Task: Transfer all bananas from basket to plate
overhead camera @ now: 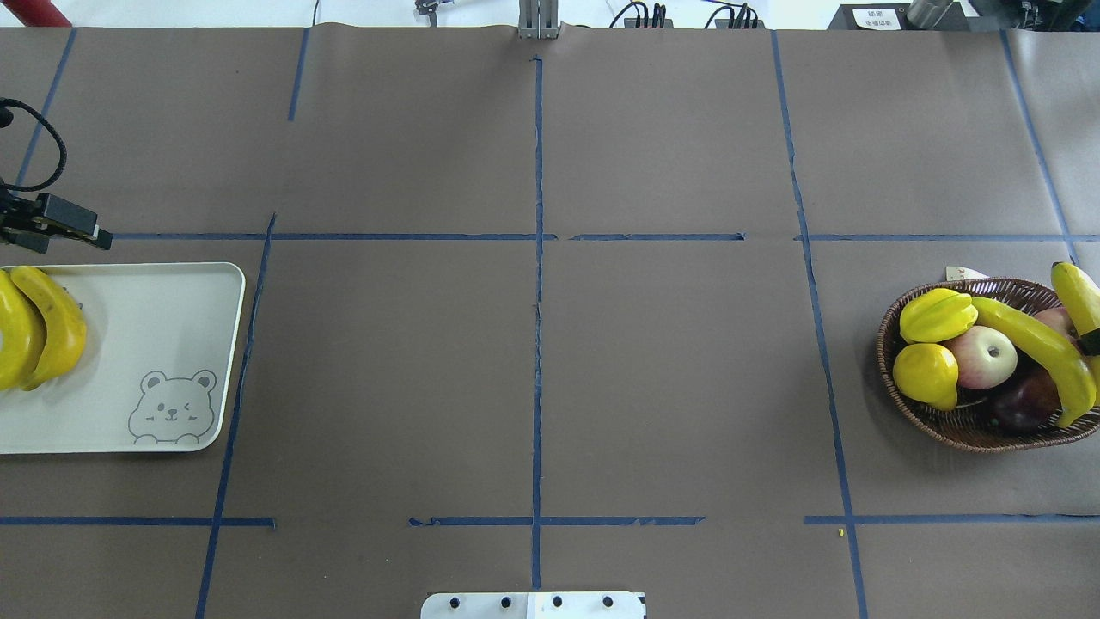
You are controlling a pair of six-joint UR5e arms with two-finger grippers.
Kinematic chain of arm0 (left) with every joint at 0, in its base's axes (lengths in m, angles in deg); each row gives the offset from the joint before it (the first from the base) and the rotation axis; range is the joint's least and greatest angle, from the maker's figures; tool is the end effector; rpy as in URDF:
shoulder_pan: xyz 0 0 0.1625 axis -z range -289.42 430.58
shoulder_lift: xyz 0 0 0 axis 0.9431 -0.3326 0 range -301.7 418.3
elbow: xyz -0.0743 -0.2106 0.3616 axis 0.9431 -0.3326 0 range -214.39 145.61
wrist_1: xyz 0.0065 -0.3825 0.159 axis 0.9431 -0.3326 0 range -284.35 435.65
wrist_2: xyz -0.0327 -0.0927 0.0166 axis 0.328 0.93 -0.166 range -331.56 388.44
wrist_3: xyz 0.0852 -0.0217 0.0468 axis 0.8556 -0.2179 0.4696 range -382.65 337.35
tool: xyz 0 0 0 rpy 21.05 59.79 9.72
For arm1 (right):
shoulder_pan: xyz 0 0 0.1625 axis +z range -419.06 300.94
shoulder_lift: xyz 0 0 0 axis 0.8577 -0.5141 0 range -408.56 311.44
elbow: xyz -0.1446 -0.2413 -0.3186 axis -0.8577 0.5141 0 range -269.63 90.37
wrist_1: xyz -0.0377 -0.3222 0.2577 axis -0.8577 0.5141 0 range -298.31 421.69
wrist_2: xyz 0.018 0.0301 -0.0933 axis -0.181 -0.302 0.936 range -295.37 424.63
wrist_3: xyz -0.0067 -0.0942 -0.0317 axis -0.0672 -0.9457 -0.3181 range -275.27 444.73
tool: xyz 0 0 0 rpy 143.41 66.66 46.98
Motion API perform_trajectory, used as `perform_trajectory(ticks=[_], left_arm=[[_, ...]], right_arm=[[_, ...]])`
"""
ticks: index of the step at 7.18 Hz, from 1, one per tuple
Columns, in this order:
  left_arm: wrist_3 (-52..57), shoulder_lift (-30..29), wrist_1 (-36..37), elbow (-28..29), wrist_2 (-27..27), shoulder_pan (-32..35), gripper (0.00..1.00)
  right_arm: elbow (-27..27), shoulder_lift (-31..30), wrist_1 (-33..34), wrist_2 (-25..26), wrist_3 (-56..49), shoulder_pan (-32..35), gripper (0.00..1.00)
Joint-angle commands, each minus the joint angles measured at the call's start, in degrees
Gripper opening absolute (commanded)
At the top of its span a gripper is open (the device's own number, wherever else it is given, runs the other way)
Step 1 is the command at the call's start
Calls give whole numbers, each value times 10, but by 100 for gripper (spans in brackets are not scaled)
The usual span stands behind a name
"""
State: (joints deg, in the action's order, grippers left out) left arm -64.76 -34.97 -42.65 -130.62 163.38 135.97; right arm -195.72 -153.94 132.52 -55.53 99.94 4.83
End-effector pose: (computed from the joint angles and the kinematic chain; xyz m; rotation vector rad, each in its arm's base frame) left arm 0.1647 -0.5109 0.5166 0.1064 0.9714 -0.0222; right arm -0.1024 -0.3981 0.6146 0.1336 -0.6087 -0.2754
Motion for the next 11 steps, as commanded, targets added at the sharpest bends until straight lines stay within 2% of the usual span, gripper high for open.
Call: perform_trajectory(ticks=[1,3,5,7,8,9,10,11], left_arm=[[0,-1,0,1,1,-1,100],[1,-1,0,1,1,0,100],[1,-1,0,2,1,-1,100],[0,-2,0,3,1,-1,100],[0,-2,0,3,1,0,100],[-1,-2,0,3,1,-1,100],[-2,-2,0,3,3,-1,100],[-3,-3,1,2,6,-2,100]], right_arm=[[0,1,0,-1,0,0,35],[-4,1,0,-3,-1,0,12],[-10,1,5,-28,-9,54,2],[-28,-4,12,-40,-32,92,1],[-54,0,55,-57,-35,106,0],[-108,7,129,-59,-39,109,0],[-138,27,182,-72,-39,111,0],[-134,55,190,-134,-36,111,1]])
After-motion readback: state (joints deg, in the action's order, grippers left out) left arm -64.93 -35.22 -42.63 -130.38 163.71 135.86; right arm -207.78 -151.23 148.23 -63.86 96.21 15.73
